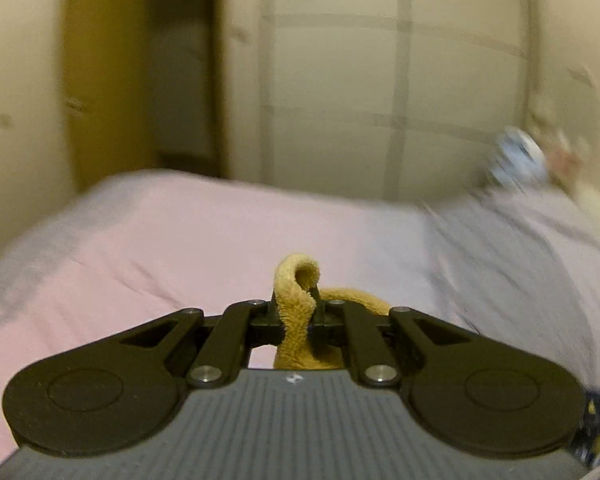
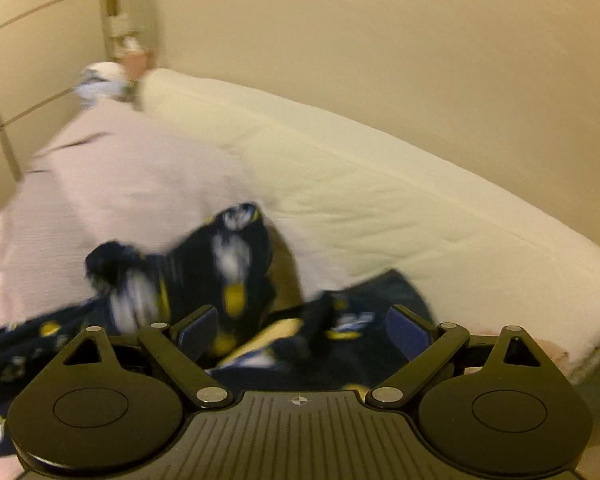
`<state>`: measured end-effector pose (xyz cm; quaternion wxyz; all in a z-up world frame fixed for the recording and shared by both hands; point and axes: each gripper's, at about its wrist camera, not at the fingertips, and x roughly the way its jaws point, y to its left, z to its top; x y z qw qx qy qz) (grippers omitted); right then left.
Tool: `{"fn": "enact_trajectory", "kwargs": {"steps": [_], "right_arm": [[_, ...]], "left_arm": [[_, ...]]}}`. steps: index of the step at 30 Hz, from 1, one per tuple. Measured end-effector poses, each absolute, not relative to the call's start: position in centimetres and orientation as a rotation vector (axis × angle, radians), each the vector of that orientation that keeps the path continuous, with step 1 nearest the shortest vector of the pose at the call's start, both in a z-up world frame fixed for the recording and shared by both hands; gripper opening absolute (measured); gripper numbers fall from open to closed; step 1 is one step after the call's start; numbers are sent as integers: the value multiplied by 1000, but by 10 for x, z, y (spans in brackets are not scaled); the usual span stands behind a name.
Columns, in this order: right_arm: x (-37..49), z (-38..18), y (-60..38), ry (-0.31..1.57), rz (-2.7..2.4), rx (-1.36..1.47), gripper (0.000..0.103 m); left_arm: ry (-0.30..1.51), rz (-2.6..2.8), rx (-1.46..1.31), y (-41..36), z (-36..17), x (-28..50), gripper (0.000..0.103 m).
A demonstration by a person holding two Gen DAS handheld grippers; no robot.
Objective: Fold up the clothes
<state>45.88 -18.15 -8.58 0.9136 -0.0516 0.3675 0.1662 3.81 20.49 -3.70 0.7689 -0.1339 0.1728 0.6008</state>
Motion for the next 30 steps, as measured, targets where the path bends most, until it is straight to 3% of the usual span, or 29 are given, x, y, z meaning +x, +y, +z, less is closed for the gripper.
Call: {"fn": "enact_trajectory", "kwargs": {"steps": [7, 10, 19, 26, 30], "right_arm": [[358, -69, -126, 782, 640, -104, 94], [308, -76, -99, 833, 761, -120, 94], [159, -92, -30, 907, 937, -227, 94], [65, -101, -13, 886, 924, -307, 94], [44, -99, -12, 879, 954, -342, 82]], "left_arm": [[224, 1722, -164, 183, 36, -149, 8], [314, 1736, -295, 200, 38, -219, 12], [674, 1532, -578, 195, -67, -341, 15], [831, 1324, -706, 180, -126, -363, 17], [866, 1226, -767, 182, -140, -356, 27]]}}
